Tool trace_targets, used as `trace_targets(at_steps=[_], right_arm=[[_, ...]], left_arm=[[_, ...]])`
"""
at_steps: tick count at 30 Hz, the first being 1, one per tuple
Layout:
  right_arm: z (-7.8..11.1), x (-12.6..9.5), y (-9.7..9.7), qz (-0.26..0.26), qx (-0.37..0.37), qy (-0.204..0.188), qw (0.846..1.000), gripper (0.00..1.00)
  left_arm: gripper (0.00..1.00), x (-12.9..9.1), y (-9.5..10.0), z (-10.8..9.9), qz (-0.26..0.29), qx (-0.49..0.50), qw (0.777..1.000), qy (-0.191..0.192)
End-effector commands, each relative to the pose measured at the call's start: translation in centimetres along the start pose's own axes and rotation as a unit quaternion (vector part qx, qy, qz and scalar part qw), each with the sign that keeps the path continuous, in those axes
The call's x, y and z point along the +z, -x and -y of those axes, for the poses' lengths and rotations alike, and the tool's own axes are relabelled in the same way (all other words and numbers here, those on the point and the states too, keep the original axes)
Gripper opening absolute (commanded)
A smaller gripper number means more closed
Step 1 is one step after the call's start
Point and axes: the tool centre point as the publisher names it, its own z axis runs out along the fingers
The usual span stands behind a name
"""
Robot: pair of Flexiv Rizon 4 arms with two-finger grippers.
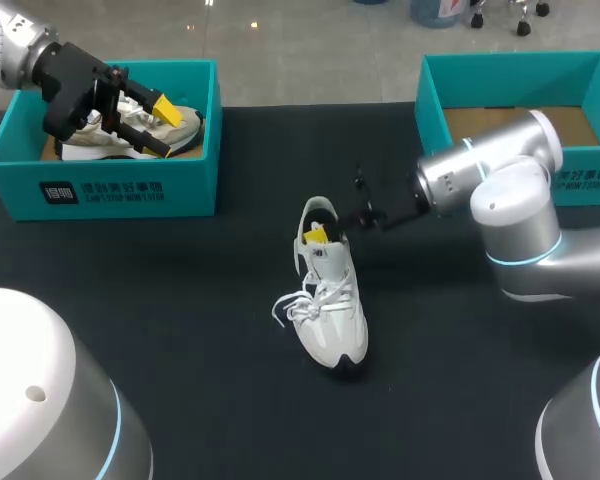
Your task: Take the shoe out of the shoebox, open the shoe tongue, remove and reinsert the insole, then place the shoe into the shoebox
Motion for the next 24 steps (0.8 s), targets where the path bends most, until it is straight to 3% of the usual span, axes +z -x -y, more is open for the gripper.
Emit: trace_targets(at_steps=[1,7,24], right_arm=[[-0.6,-0.3,-0.8,0.008,-0.007,-0.002,1.000,0.90],[-1.5,-0.6,-1.2,0.016,-0.020,-0.004,1.000,1.00],[-5.0,-0.7,-2.0,0.008,-0.074,0.008,0.997,1.00]], left_arm=[[1.00,-0.1,0.0,0.0,-0.001,0.000,1.000,-0.001],[1.00,-0.1,0.0,0.0,-0.001,0.000,1.000,-0.001],[1.00,-0.1,0.0,0.0,-0.001,0.000,1.000,-0.001]])
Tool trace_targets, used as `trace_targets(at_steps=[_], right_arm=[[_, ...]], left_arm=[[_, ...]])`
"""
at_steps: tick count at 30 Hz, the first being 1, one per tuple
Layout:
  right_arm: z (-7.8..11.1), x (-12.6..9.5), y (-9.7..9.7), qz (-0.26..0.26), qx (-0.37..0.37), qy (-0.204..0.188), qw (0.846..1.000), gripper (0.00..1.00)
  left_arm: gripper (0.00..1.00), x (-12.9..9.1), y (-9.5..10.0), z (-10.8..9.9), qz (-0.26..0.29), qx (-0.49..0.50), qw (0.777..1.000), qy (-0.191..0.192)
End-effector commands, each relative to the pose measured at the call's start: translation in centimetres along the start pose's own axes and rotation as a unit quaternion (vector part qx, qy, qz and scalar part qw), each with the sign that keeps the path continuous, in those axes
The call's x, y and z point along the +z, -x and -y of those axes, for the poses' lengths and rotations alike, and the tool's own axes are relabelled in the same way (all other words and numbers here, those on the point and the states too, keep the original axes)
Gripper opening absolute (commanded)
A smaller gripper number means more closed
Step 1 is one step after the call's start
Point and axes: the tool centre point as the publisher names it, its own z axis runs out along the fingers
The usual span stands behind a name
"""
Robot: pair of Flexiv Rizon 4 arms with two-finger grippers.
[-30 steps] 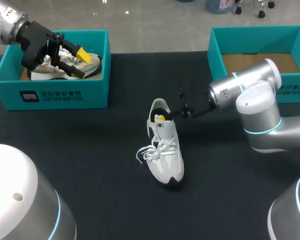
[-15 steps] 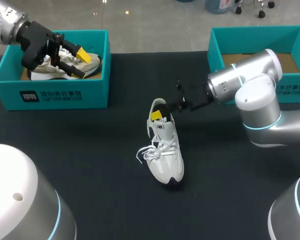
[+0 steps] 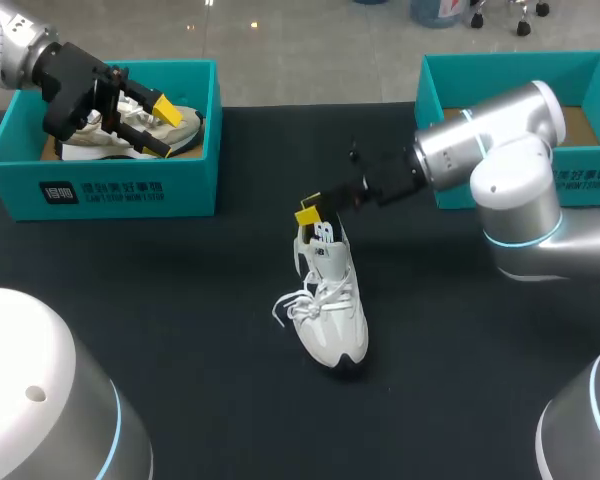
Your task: Take the shoe out of the shoebox, open the shoe tongue, remove and reinsert the insole, then place the shoe into the shoebox
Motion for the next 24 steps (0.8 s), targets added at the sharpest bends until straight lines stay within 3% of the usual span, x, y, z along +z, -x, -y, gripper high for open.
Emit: trace_targets(at_steps=[1,8,10,11,12,14,17,19,24], right_arm=[[-1.0,0.3,0.1,0.001,-0.013,0.001,1.000,1.00],[-2.5,-0.5,-0.4,0.027,-0.036,0.005,0.999,1.00],[-2.5,-0.9,-0.6,0.047,-0.025,0.010,0.999,0.76],[-2.4,-1.2,-0.6,0.060,-0.014,0.007,0.998,0.49],[-2.3,-1.3,-0.5,0.067,-0.009,0.007,0.998,0.44],[-2.0,-1.8,-0.3,0.095,0.011,0.002,0.995,0.03],[-1.8,-2.2,-0.1,0.149,0.035,-0.023,0.988,0.00],[-1.7,-2.5,0.2,0.210,0.046,-0.052,0.975,0.00],[-1.7,-2.5,0.2,0.210,0.046,-0.052,0.975,0.00]], left_arm=[[1.00,-0.1,0.0,0.0,-0.001,0.000,1.000,-0.001],[1.00,-0.1,0.0,0.0,-0.001,0.000,1.000,-0.001],[1.00,-0.1,0.0,0.0,-0.001,0.000,1.000,-0.001],[1.00,-0.1,0.0,0.0,-0.001,0.000,1.000,-0.001],[1.00,-0.1,0.0,0.0,-0.001,0.000,1.000,-0.001],[1.00,-0.1,0.0,0.0,-0.001,0.000,1.000,-0.001],[1.00,-0.1,0.0,0.0,-0.001,0.000,1.000,-0.001],[1.00,-0.1,0.0,0.0,-0.001,0.000,1.000,-0.001],[1.00,-0.1,0.0,0.0,-0.001,0.000,1.000,-0.001]])
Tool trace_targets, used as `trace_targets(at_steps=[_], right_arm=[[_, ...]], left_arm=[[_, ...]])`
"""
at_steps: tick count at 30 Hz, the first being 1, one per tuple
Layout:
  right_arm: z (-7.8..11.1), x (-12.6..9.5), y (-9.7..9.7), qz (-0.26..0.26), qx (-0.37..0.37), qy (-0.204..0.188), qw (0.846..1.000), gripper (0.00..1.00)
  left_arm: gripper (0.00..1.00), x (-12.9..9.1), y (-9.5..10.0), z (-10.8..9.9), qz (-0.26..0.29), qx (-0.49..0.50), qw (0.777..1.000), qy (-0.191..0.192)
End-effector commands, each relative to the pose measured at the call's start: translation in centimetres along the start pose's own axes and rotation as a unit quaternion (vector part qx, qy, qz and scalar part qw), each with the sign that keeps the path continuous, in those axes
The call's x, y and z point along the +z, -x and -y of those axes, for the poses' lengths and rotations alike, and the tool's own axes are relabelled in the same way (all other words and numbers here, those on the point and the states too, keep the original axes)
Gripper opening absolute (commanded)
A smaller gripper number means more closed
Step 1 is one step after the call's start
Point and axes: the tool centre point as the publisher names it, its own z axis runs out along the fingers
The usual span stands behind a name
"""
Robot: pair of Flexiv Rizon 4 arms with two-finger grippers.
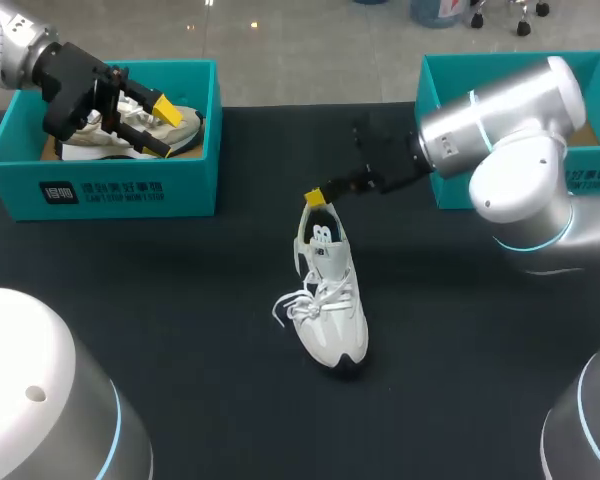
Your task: Take the shoe out of the shoebox, open the shoe tongue, remove and reinsert the insole, then place the shoe into the shoebox
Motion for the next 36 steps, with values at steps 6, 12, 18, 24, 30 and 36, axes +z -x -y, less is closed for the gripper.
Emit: trace_targets(at_steps=[6,12,18,24,30,36], right_arm=[[-0.5,-0.3,-0.8,0.066,0.003,-0.024,0.998,0.00],[-0.1,-0.4,-0.8,0.196,0.050,-0.033,0.979,0.00],[0.2,-1.0,-0.7,0.369,0.109,-0.046,0.922,0.00],[0.2,-1.0,-0.7,0.369,0.109,-0.046,0.922,0.00],[0.2,-1.0,-0.7,0.369,0.109,-0.046,0.922,0.00],[0.7,-0.3,-0.2,0.405,0.172,-0.008,0.898,0.00]], left_arm=[[1.00,-0.1,0.0,0.0,-0.001,0.000,1.000,-0.001],[1.00,-0.1,0.0,0.0,-0.001,0.000,1.000,-0.001],[1.00,-0.1,0.0,0.0,-0.001,0.000,1.000,-0.001],[1.00,-0.1,0.0,0.0,-0.001,0.000,1.000,-0.001],[1.00,-0.1,0.0,0.0,-0.001,0.000,1.000,-0.001],[1.00,-0.1,0.0,0.0,-0.001,0.000,1.000,-0.001]])
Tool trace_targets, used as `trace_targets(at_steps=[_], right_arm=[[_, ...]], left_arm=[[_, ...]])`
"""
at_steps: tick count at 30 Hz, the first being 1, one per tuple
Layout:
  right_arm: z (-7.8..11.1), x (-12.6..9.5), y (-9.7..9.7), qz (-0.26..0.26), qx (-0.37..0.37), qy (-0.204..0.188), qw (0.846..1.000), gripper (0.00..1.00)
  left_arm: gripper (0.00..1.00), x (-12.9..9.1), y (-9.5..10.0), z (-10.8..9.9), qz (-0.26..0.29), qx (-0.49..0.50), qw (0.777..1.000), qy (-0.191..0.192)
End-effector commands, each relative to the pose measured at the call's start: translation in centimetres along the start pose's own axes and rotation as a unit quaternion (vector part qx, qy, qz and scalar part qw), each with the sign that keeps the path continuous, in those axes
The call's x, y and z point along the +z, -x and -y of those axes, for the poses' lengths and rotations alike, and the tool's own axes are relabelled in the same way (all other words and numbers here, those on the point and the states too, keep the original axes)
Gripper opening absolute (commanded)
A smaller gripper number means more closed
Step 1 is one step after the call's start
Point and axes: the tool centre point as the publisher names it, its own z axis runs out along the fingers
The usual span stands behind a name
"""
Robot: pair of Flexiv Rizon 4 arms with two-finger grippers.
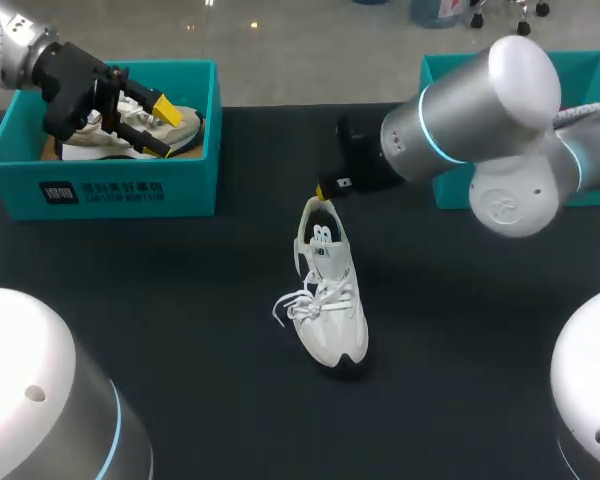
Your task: Take the shoe out of the shoebox, open the shoe tongue, remove and reinsert the insole, then place the shoe into the shoebox
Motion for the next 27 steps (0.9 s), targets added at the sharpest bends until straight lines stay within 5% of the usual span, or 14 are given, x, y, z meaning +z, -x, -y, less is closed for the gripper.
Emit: trace_targets(at_steps=[1,16,27], right_arm=[[0.9,1.2,-0.2,0.184,0.044,0.026,0.982,0.00],[3.0,3.3,-0.1,0.208,0.092,-0.029,0.973,0.00],[3.0,3.3,-0.1,0.208,0.092,-0.029,0.973,0.00]], left_arm=[[1.00,-0.1,0.0,0.0,-0.001,0.000,1.000,-0.001],[1.00,-0.1,0.0,0.0,-0.001,0.000,1.000,-0.001],[1.00,-0.1,0.0,0.0,-0.001,0.000,1.000,-0.001]])
